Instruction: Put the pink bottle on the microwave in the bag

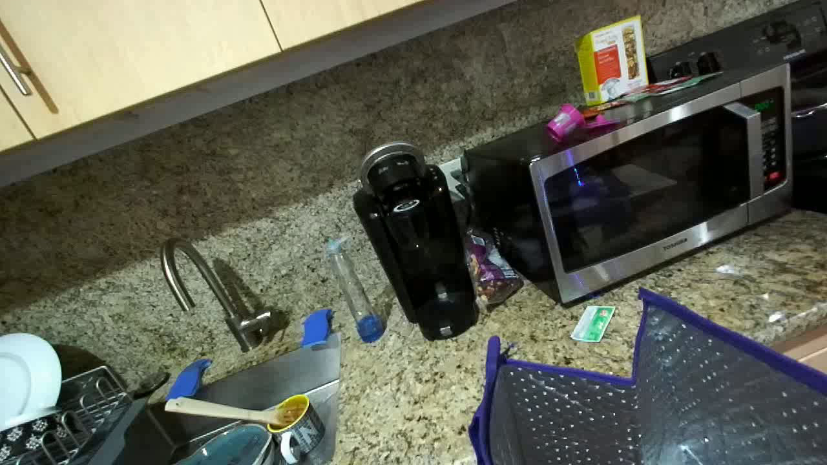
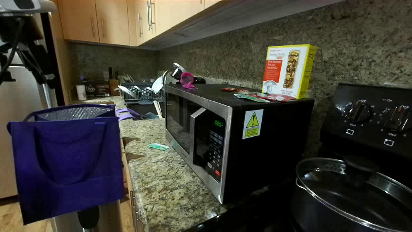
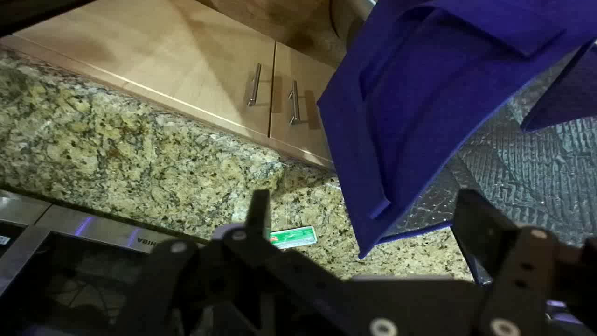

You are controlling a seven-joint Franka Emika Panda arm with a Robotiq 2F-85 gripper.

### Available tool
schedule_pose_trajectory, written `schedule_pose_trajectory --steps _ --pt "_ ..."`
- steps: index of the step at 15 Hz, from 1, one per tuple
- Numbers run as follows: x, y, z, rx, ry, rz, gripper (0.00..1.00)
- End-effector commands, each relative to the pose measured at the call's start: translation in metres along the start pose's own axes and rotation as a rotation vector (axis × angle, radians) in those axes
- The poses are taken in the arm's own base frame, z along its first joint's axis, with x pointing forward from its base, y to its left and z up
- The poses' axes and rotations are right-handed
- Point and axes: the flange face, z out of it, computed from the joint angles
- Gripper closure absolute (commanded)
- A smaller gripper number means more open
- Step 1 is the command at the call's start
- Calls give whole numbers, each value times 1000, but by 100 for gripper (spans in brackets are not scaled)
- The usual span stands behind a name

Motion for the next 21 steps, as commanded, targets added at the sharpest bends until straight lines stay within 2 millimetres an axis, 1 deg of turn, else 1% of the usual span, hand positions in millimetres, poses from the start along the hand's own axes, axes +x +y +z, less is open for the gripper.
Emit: schedule_pose_trajectory --steps 1,5,7,8,11,13,15,17,19,21 --pt "0 0 -1 0 -1 0 0" --pt "29 6 -11 25 34 -6 0" --pt "50 13 -17 57 66 -19 0" --pt "63 18 -19 90 88 -12 0" --pt "104 42 -23 104 136 12 0" --pt "133 55 -22 130 173 -22 0" --pt "161 64 -17 172 189 -57 0" --pt "187 67 -10 219 207 -126 0" --pt "209 71 0 250 188 -178 0" --pt "229 75 10 244 177 -211 0"
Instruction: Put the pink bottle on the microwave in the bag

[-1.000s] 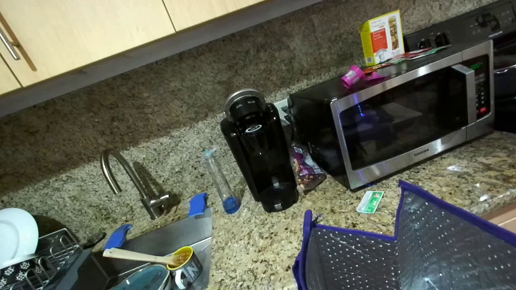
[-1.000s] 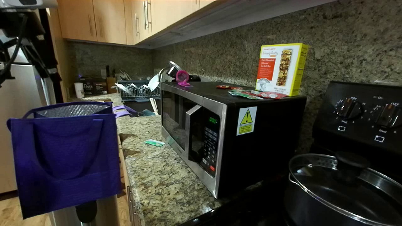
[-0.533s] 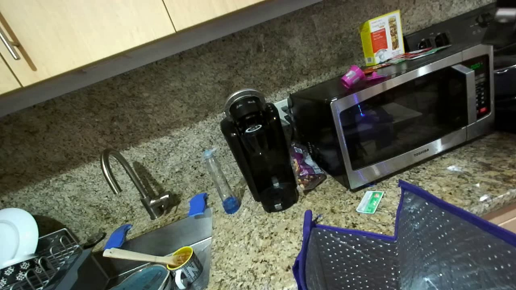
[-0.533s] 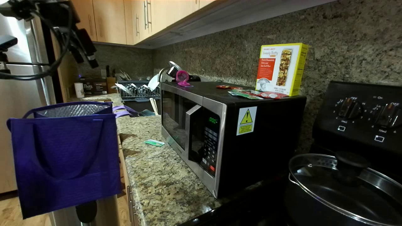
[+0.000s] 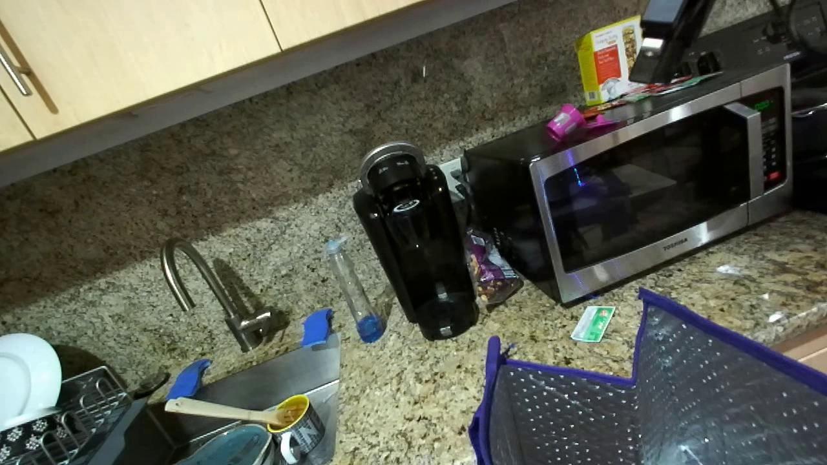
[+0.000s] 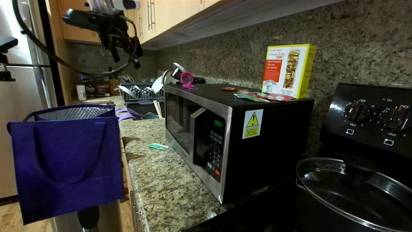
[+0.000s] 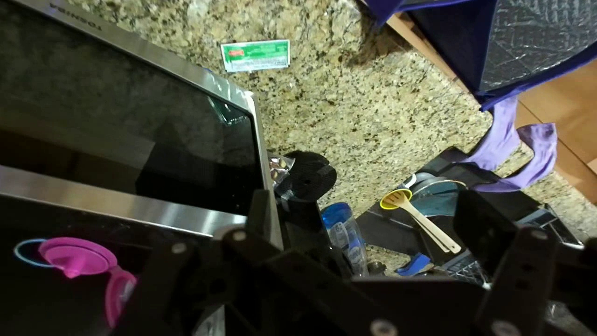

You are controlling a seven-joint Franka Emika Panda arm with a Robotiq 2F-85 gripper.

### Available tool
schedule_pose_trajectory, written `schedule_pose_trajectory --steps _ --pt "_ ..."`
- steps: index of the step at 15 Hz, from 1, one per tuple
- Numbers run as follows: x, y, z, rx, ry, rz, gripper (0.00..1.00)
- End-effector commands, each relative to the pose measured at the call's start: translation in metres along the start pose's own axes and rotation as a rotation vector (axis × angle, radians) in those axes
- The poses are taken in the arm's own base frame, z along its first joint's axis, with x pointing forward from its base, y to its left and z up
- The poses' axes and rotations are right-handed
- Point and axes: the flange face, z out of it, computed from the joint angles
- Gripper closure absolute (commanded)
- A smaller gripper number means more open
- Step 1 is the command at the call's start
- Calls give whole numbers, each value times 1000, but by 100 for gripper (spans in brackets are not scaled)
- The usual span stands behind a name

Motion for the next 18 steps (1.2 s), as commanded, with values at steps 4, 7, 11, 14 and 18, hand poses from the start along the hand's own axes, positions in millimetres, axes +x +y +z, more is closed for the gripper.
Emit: schedule_pose_trajectory --steps 4,7,11,14,18 --pt "52 23 31 -15 -38 -57 0" --pt "47 23 34 -36 -27 -40 0" --pt "50 27 32 -35 -5 -24 0" --pt "49 46 18 -61 61 53 0" --pt "52 75 9 -95 138 118 0"
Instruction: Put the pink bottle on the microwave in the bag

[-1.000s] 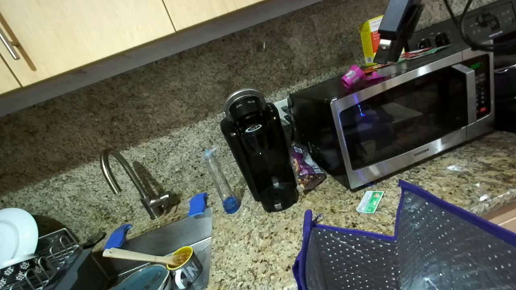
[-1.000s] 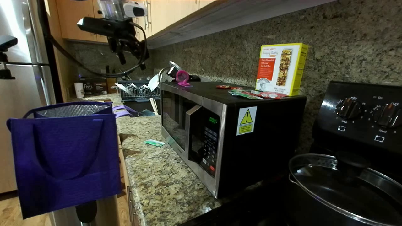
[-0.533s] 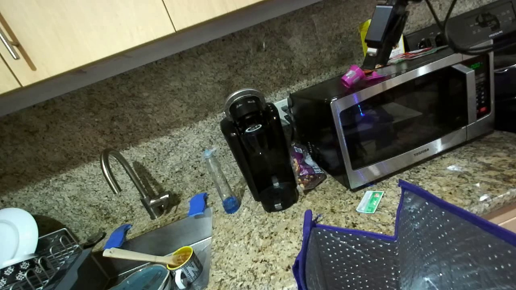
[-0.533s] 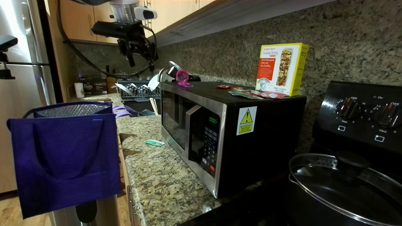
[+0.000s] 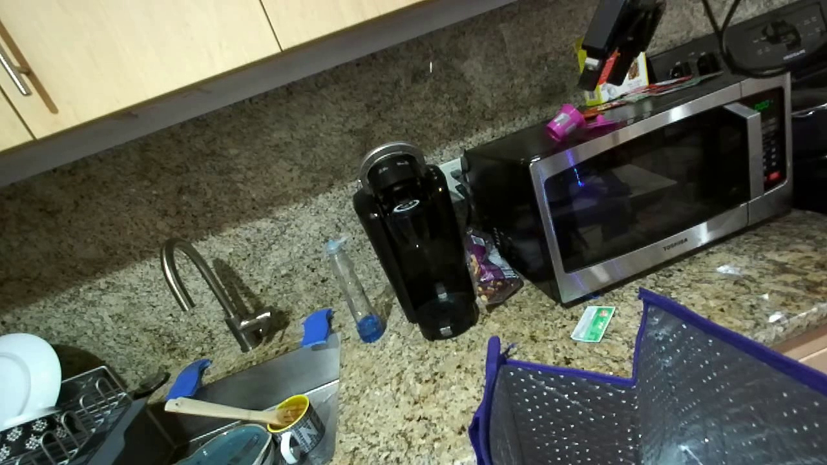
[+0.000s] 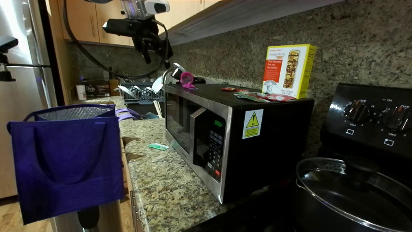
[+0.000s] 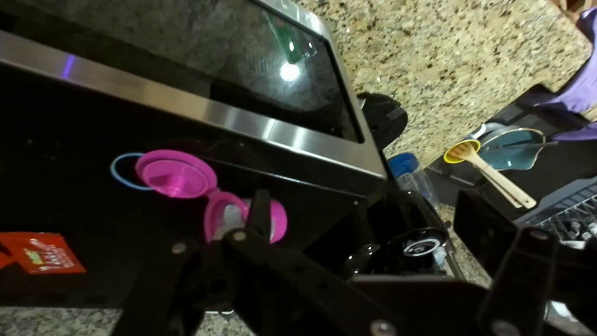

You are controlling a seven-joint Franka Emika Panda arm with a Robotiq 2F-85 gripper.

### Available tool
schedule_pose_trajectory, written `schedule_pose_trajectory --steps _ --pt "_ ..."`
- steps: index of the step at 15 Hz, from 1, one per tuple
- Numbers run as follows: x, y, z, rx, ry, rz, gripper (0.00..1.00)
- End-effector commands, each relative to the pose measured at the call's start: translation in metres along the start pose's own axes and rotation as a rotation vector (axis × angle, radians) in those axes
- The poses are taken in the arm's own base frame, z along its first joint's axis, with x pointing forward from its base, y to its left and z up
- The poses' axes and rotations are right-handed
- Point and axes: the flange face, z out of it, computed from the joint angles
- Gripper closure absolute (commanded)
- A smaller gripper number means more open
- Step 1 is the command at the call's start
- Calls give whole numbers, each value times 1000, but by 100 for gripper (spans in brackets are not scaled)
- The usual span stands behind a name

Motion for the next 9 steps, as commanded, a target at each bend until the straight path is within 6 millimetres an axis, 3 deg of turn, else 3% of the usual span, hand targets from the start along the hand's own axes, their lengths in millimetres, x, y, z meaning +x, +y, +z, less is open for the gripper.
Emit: schedule_pose_trajectory --steps 1,9 --pt "0 17 -2 -3 50 56 0" --pt "3 26 19 67 54 102 0"
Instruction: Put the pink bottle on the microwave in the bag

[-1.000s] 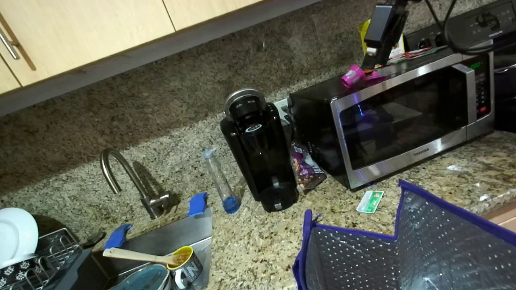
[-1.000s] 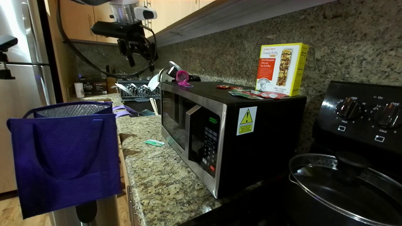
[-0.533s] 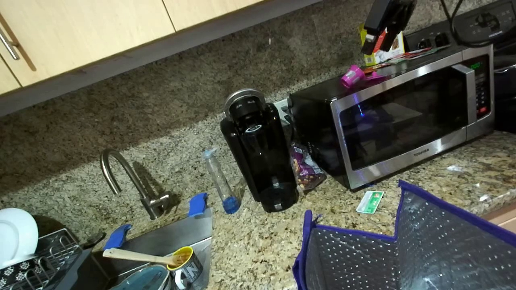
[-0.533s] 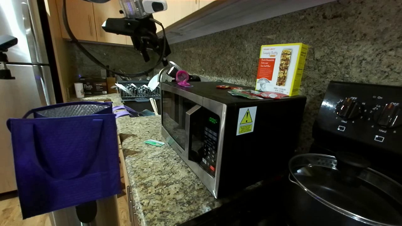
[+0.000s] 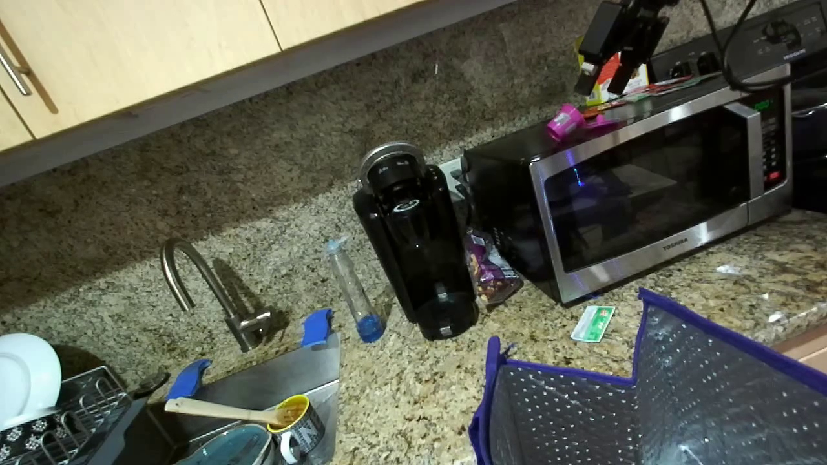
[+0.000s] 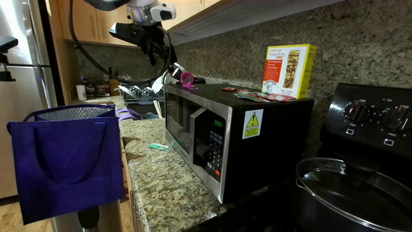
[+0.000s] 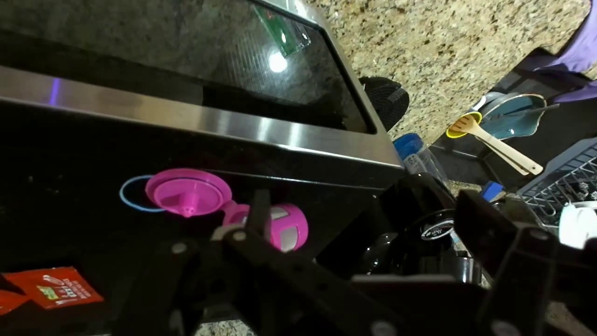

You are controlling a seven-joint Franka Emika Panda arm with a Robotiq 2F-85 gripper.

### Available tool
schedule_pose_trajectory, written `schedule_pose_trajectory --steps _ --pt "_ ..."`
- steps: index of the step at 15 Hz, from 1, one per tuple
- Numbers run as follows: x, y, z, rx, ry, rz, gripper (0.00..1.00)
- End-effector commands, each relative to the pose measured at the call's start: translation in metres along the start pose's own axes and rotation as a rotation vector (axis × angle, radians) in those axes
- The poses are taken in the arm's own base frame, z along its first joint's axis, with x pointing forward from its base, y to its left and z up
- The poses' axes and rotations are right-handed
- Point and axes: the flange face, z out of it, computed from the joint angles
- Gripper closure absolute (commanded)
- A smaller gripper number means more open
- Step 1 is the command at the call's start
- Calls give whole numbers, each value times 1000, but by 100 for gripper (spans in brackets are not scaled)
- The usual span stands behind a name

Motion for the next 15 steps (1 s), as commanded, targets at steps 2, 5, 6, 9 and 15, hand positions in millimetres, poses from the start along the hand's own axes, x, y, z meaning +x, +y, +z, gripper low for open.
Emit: schedule_pose_trajectory --steps 2,5,6,9,15 --pt "6 9 10 14 45 -20 0" --pt "9 13 18 29 68 -81 0" --pt "9 14 22 47 69 -98 0" --pt "12 18 29 87 77 -140 0" --pt "20 29 37 107 103 -194 0"
